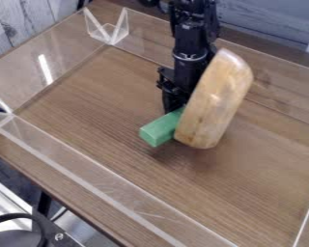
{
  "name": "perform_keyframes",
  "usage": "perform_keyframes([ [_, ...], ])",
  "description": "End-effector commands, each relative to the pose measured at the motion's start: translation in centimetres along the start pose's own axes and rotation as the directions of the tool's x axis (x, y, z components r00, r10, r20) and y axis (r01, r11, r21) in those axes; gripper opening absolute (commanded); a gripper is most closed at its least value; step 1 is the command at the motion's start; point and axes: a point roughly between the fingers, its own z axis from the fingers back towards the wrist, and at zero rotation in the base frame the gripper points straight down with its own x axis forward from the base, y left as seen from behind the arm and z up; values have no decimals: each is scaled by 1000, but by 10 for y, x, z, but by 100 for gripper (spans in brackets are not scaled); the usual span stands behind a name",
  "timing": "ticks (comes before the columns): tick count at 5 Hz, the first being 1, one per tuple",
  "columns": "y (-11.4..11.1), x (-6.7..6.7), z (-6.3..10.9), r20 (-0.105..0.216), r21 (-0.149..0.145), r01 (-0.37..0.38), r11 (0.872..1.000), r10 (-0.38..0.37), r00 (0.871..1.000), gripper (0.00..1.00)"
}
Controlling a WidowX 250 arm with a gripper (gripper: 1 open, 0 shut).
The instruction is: Remove the green block from inside the brown bowl and put it on the table
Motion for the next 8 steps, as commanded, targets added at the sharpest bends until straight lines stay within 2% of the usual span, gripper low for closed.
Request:
perform_keyframes([
  [1, -10, 13, 16, 58, 11, 27, 1000, -28, 998, 0],
  [4, -70, 28, 8, 65, 2, 147, 989, -147, 987, 0],
  [5, -82, 32, 5, 66, -3, 175, 984, -175, 982, 0],
  [8, -79, 31, 12, 79, 7, 158, 987, -158, 984, 0],
])
